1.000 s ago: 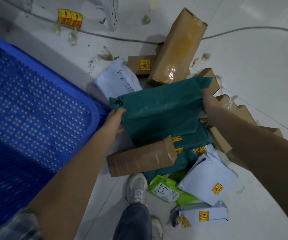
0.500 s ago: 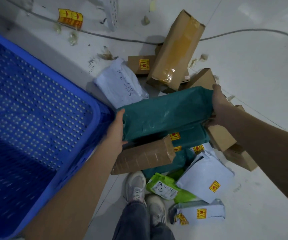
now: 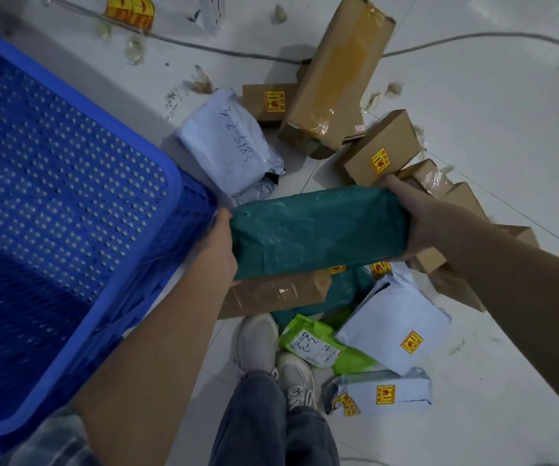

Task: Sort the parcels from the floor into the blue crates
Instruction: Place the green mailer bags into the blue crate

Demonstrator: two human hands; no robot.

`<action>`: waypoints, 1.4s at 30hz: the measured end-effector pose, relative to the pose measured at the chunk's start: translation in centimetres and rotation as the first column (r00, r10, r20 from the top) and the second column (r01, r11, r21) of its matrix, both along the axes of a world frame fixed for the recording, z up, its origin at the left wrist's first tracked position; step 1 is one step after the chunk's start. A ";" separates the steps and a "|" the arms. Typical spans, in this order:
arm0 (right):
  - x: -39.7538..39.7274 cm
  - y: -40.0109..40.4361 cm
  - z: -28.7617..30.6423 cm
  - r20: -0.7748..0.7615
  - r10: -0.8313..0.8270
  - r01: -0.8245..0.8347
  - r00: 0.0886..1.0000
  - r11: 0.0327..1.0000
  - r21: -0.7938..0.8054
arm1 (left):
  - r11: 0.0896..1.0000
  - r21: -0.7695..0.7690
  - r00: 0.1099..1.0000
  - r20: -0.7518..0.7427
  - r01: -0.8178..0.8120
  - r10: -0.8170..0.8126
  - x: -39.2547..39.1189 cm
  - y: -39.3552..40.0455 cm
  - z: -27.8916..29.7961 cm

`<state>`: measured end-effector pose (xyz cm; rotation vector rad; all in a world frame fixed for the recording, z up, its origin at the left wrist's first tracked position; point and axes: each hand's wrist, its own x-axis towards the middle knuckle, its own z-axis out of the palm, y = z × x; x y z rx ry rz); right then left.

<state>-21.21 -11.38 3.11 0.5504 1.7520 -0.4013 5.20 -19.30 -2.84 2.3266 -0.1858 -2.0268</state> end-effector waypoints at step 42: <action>22.5 7.3 17.6 -0.088 0.470 -0.375 0.878 0.563 -0.737 | 0.828 -0.477 0.901 -0.429 -0.294 0.073 29.6 10.8 23.7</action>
